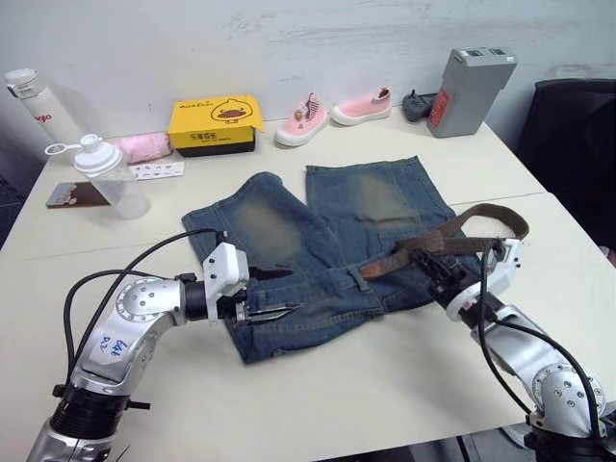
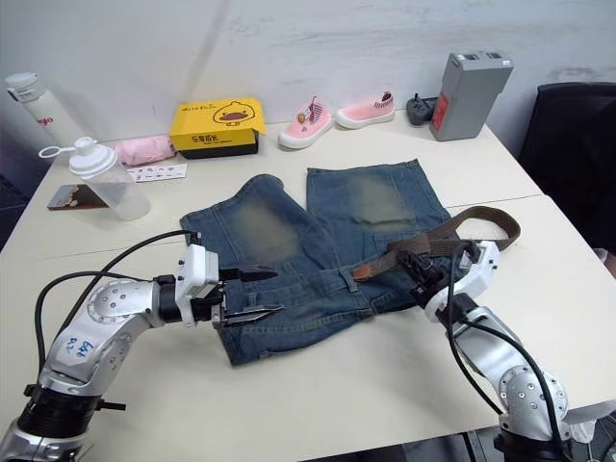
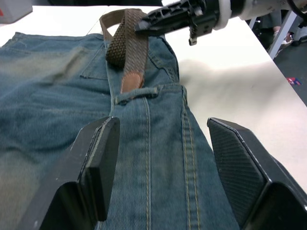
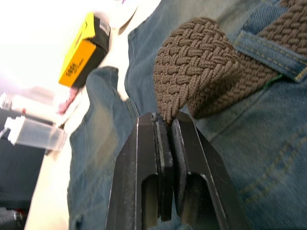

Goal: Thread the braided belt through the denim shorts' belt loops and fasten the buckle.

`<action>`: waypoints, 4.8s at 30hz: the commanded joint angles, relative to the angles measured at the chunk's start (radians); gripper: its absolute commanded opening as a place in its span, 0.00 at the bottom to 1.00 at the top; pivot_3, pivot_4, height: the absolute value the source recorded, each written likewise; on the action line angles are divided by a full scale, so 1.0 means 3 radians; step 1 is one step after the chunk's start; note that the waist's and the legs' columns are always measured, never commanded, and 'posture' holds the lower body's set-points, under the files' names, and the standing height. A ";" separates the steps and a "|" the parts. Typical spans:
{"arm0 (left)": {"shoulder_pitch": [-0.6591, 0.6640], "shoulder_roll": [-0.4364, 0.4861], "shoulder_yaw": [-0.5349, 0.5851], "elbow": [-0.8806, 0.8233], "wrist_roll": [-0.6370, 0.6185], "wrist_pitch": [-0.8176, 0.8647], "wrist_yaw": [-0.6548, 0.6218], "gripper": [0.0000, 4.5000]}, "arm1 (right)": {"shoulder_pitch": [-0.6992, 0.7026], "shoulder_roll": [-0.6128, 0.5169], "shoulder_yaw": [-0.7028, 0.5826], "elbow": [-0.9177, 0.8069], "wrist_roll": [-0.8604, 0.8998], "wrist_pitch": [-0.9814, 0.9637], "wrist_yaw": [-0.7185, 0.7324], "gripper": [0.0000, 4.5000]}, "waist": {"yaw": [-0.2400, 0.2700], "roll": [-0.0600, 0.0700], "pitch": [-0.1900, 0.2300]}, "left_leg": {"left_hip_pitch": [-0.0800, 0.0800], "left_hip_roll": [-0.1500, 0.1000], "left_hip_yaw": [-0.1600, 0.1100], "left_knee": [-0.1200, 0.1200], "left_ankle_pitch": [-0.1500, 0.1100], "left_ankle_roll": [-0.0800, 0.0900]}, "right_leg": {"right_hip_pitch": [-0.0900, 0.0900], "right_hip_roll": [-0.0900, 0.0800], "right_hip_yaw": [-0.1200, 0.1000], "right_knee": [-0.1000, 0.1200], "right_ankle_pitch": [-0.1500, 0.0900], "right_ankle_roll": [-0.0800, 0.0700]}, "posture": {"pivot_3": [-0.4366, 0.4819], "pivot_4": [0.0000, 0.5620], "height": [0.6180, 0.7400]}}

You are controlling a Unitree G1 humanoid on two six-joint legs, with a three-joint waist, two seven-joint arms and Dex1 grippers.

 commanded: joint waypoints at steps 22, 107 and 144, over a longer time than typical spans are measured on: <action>-0.0075 0.0028 0.0071 -0.0031 0.0018 -0.0034 -0.0042 0.72 | -0.0245 -0.0461 -0.0076 0.0229 0.0886 0.0494 0.0135 0.00 | 0.0013 -0.0005 0.0004 | -0.0001 -0.0002 -0.0005 0.0002 -0.0002 -0.0001 | -0.0001 0.0000 0.0002 -0.0004 -0.0004 -0.0008 | 0.48 0.27 1.00; -0.0362 -0.0032 -0.0487 0.0875 0.1472 -0.2542 0.0150 0.00 | -0.0288 -0.2143 0.1906 -0.0007 -0.5578 -0.1058 0.2259 0.39 | 0.0011 -0.0023 0.0012 | 0.0004 -0.0006 0.0015 0.0006 0.0013 -0.0038 | 0.0001 0.0011 -0.0025 -0.0017 0.0017 0.0027 | 0.48 0.27 1.00; 0.0228 0.0017 -0.0203 0.1082 0.1782 -0.3797 0.0684 0.00 | -0.0667 -0.0764 -0.1454 -0.0829 -0.1972 0.3153 0.3636 0.99 | 0.0025 -0.0004 0.0006 | 0.0000 -0.0003 -0.0009 0.0008 0.0004 -0.0015 | 0.0004 0.0005 -0.0021 0.0000 0.0019 0.0027 | 0.48 0.27 1.00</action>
